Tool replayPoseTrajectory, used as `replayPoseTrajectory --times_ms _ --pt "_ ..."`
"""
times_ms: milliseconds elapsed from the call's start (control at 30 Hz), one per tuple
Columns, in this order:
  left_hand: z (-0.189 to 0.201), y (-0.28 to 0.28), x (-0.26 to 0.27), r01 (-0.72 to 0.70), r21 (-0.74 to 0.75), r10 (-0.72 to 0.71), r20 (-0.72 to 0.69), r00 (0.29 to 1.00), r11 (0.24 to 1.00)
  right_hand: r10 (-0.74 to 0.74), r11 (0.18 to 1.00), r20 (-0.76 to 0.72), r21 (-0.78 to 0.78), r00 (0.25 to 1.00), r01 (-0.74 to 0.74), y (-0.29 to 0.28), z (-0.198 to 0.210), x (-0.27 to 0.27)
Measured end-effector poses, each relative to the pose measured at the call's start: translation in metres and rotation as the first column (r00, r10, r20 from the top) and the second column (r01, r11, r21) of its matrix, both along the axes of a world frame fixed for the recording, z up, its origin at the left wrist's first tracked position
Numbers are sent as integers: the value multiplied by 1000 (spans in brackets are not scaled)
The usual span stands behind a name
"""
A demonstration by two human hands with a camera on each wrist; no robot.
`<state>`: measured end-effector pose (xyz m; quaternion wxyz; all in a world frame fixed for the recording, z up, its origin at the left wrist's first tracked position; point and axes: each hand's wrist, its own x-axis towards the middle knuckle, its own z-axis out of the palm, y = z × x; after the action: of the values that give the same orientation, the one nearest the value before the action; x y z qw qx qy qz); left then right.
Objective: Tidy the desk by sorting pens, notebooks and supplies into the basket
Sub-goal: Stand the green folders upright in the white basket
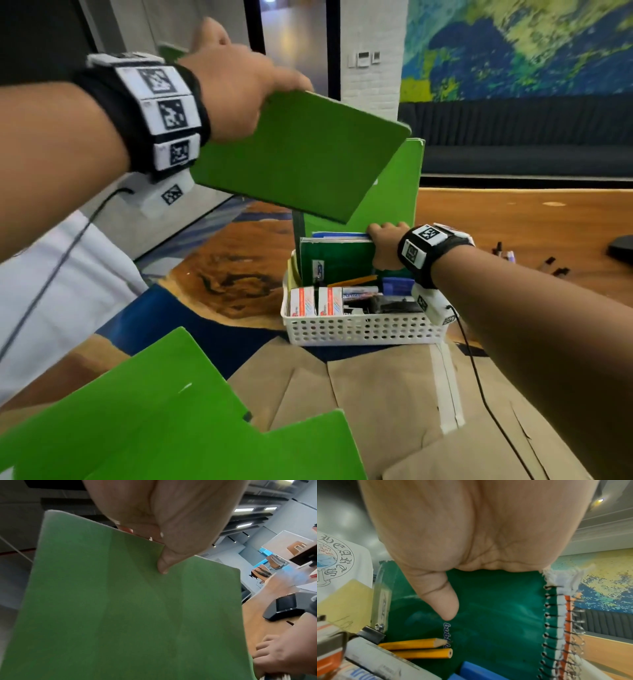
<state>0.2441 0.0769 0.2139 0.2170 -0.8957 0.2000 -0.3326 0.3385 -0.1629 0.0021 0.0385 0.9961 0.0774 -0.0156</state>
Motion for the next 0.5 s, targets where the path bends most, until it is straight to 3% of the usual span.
replayPoseTrajectory --times_ms 133,233,500 --pt "-18 -45 22 -8 235 1 28 1000 972 16 1000 6 11 1000 -16 -2 -1 0" --pt "-40 -71 38 52 413 -102 100 990 909 51 998 -4 -20 999 -51 -2 1 -2" --pt "-44 -111 75 -20 323 -24 133 991 946 60 998 -21 3 998 -60 -3 -6 2"
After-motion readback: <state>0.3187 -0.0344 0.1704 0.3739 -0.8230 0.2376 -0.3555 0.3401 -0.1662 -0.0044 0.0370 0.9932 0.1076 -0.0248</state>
